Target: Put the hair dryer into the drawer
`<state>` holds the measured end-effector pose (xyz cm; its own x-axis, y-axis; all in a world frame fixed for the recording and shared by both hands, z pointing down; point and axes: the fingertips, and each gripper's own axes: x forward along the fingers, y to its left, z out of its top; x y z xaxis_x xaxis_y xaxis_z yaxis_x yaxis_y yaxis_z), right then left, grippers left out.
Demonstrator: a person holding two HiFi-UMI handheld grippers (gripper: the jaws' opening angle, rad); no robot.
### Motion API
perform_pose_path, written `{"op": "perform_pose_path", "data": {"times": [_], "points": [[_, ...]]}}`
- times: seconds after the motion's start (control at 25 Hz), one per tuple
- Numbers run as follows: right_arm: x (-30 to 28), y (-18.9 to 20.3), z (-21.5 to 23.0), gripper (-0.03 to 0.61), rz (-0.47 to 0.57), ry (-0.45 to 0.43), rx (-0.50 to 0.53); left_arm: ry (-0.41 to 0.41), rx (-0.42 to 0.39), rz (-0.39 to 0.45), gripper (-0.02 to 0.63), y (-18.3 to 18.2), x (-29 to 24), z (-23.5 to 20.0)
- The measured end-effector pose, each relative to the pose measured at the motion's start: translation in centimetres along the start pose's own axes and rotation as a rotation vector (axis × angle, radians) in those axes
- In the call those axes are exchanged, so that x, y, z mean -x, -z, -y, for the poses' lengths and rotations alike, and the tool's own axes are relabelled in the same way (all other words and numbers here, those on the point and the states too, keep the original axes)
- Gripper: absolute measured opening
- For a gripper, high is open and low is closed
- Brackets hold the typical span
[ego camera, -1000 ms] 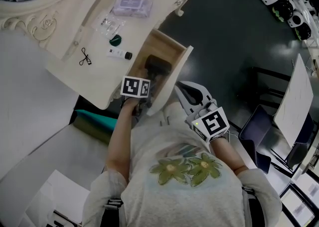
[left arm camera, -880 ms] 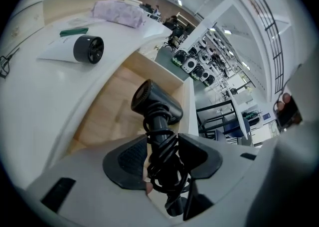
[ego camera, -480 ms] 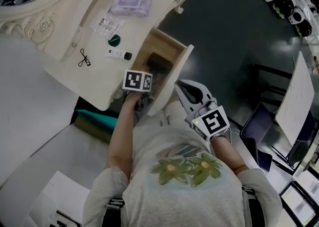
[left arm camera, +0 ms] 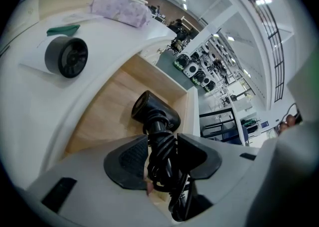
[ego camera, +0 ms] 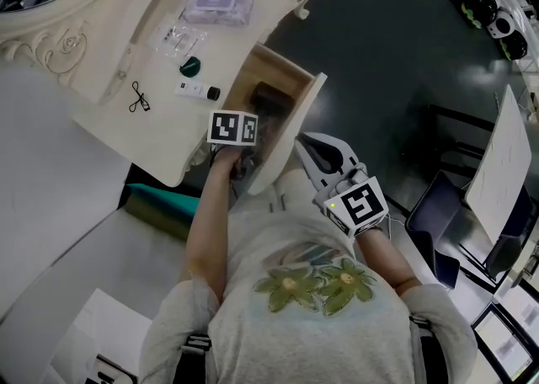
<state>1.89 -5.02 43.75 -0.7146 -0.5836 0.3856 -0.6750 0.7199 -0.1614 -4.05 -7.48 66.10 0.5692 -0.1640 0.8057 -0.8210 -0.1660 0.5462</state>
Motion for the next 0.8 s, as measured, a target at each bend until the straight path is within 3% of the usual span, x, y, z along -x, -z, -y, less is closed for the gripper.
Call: {"op": "perform_pose_path", "data": {"times": [0.8], "points": [[0.2, 1.0, 0.6, 0.026, -0.012, -0.001, -0.019, -0.012, 0.021, 0.003, 0.187, 0.3, -1.9, -1.1]]}}
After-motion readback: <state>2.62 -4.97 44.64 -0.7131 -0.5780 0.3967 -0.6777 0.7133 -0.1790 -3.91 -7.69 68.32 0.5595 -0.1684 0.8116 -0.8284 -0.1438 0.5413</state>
